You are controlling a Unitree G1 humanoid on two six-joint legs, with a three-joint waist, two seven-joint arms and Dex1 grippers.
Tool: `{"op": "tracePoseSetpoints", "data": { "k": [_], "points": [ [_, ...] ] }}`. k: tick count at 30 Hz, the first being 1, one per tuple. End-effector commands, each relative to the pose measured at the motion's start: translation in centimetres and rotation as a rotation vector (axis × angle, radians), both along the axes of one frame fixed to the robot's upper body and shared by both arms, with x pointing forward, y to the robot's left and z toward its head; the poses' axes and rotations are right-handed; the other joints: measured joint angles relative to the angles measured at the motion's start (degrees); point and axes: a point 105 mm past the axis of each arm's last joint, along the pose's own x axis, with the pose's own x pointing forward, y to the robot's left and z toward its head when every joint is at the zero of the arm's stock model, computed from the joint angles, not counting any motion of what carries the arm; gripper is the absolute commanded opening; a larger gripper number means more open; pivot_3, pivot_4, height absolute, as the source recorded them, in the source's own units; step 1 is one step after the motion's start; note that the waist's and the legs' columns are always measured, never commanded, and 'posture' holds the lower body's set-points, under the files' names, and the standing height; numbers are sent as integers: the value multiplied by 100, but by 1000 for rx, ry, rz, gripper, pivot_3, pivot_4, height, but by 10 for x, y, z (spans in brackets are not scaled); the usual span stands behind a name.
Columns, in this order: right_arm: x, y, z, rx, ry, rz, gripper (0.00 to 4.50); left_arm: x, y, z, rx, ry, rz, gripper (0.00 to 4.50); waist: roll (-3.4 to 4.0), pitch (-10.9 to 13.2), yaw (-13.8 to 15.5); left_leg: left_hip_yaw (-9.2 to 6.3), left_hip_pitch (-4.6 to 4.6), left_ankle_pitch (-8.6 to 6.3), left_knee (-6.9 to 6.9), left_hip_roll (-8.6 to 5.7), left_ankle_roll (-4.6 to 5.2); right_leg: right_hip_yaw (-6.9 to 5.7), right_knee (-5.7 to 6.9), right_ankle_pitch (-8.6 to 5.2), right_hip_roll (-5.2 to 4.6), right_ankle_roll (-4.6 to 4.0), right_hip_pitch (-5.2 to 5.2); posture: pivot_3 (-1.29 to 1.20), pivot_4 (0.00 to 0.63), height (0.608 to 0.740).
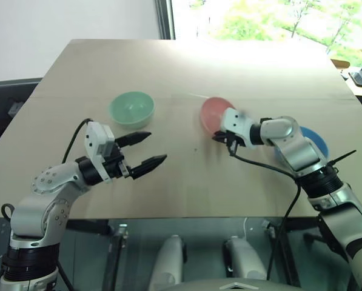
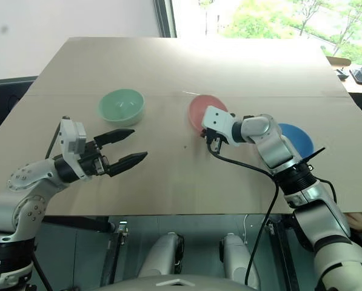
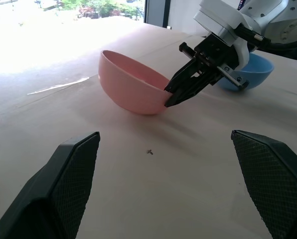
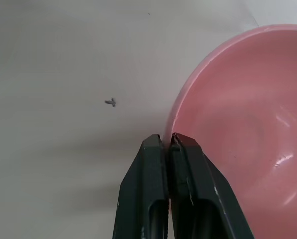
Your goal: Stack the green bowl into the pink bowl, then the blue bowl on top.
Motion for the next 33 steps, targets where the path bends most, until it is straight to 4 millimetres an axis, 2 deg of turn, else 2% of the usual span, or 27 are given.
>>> {"op": "tracePoseSetpoints", "data": {
  "k": [1, 2, 4, 5, 7, 8, 9, 13, 15, 17, 21, 24, 28, 33],
  "points": [
    [-5, -2, 9, -34, -2, 40, 1403, -5, -6, 7, 27, -53, -39, 4500, 0, 0, 11, 0, 0, 0, 0, 0, 0, -1, 0, 0, 0, 0, 0, 0, 150, 740],
    [-6, -3, 10, -39, 0, 45, 2098, -4, -7, 7, 29, -53, -41, 4500, 0, 0, 14, 0, 0, 0, 0, 0, 0, -1, -1, 0, 0, 0, 0, 0, 150, 740],
    [-6, -7, 16, -36, -24, 30, 2625, -2, -7, 7, 39, -58, -43, 4500, 0, 0, 12, 1, 0, 0, 0, 0, 0, 0, -2, 0, -1, 0, 1, 0, 150, 740],
    [-6, -11, 23, -23, -47, 13, 3197, -2, -7, 6, 48, -60, -52, 4500, 0, 0, 11, 0, 0, 0, 0, 0, 0, 0, -2, 0, 0, 0, 0, 0, 150, 740],
    [-6, -16, 40, 23, -92, -27, 3798, -2, -8, 6, 49, -61, -60, 4500, 0, 0, 12, -1, 0, 0, -1, 0, 0, -1, -1, 0, 0, 0, 0, 0, 150, 740],
    [-8, -19, 49, 62, -103, -50, 4246, -2, -9, 6, 54, -64, -70, 4500, 0, 0, 12, -1, 0, 0, -1, 0, 0, 0, -1, 0, 0, 0, 0, 0, 150, 740],
    [-11, -22, 57, 93, -111, -65, 4430, -2, -10, 6, 58, -66, -80, 4500, 0, 0, 16, -1, -1, 0, -1, 0, 0, -1, -1, 0, 0, 0, 0, 0, 150, 740],
    [-31, -37, 80, 181, -135, -91, 4430, 14, -5, 13, 40, -118, 3, 4500, -1, -1, 55, -5, -3, 0, -1, 0, 0, -4, -5, 0, -1, 0, 2, 0, 150, 740],
    [-42, -40, 85, 206, -200, -77, 4430, 34, 6, 15, 38, -126, 161, 4500, -3, -1, 51, -6, -3, 0, 0, -1, 0, -5, -6, 0, -1, 0, 3, 0, 150, 740],
    [-56, -36, 91, 321, -223, -47, 4430, 55, 17, 11, 178, -139, 340, 4500, -7, -3, 47, -7, -3, 0, 0, -1, 0, -6, -6, 0, -1, 1, 5, 0, 150, 740],
    [-78, -35, 78, 417, -166, 12, 4430, 75, 13, 25, 312, -151, 419, 4500, -7, -2, 21, -14, -6, 0, 0, -1, 0, -8, -4, 0, 4, 2, 5, 0, 150, 740],
    [-81, -29, 77, 495, -133, 10, 4430, 89, 19, 27, 463, -143, 458, 4500, -9, 0, 3, -10, -7, 0, 2, -2, 0, -6, -5, 1, 3, 3, 4, 0, 150, 740],
    [-80, -25, 75, 498, -142, 9, 4430, 98, 25, 25, 674, -152, 433, 4500, -8, 0, -35, -12, 1, 0, -1, -2, 0, -6, 3, -1, 7, 2, 3, 0, 150, 740],
    [-77, -21, 77, 511, -155, 0, 4430, 107, 24, 11, 840, -81, 408, 4500, -8, 1, -51, -9, -6, 0, -2, -2, 0, -5, -5, -1, 6, 2, 2, 0, 150, 740]
  ]
}}
